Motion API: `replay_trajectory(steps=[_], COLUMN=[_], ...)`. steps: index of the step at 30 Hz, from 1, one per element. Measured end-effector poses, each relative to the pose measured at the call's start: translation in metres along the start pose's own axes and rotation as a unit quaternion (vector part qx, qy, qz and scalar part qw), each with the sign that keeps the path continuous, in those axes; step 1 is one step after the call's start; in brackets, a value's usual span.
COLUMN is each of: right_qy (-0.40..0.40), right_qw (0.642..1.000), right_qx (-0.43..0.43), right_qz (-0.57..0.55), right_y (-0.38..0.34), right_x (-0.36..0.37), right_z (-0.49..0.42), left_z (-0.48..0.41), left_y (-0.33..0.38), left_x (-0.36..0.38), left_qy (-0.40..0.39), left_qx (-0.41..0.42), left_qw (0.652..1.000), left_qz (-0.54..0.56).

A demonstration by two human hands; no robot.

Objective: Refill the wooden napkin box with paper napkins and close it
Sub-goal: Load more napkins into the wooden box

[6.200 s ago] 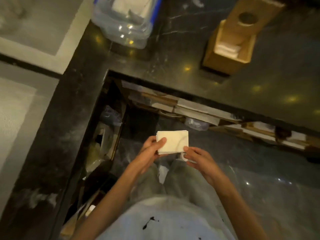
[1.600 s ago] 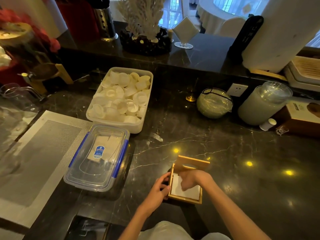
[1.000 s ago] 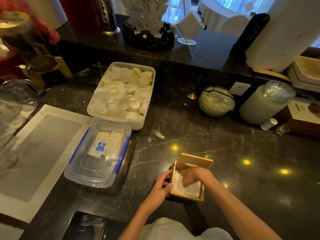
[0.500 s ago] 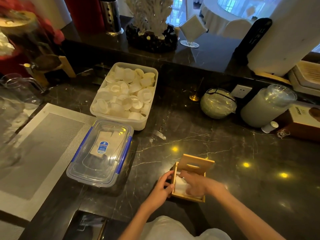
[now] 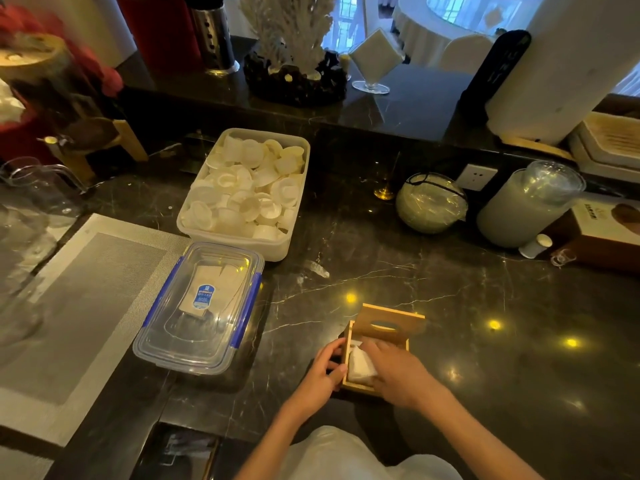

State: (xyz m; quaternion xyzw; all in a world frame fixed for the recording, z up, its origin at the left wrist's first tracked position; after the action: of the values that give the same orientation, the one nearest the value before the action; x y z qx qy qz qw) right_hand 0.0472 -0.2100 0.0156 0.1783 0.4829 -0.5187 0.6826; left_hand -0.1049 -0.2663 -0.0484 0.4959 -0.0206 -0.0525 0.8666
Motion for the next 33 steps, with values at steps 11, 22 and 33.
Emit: replay_trajectory(steps=[11, 22, 33], right_qy=[0.171, 0.157, 0.050], right_qw=[0.964, 0.955, 0.910], right_qx=[0.194, 0.246, 0.153], right_qz=[-0.055, -0.054, -0.383], right_y=[0.108, 0.150, 0.119], right_x=[0.016, 0.068, -0.011], right_z=[0.098, 0.079, 0.089], left_z=[-0.008, -0.008, -0.006], left_y=[-0.006, 0.004, 0.005], left_x=[0.004, 0.009, 0.011], left_qy=[0.006, -0.001, 0.017], left_qx=[0.007, -0.005, -0.001], left_qw=[0.999, 0.998, 0.998], left_qz=[-0.043, -0.063, -0.057])
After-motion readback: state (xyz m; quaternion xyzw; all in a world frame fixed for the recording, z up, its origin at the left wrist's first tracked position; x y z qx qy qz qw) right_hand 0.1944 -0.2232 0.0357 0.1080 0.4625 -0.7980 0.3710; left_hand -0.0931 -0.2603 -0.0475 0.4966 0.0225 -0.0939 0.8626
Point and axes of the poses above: each hand's wrist, its own z-axis away from the middle knuckle, its own x-axis out of the palm, y = z × x, the point moved 3 cm from there along -z, towards the middle knuckle, and after that the axes turned 3 degrees about y, right-handed, at the moved point
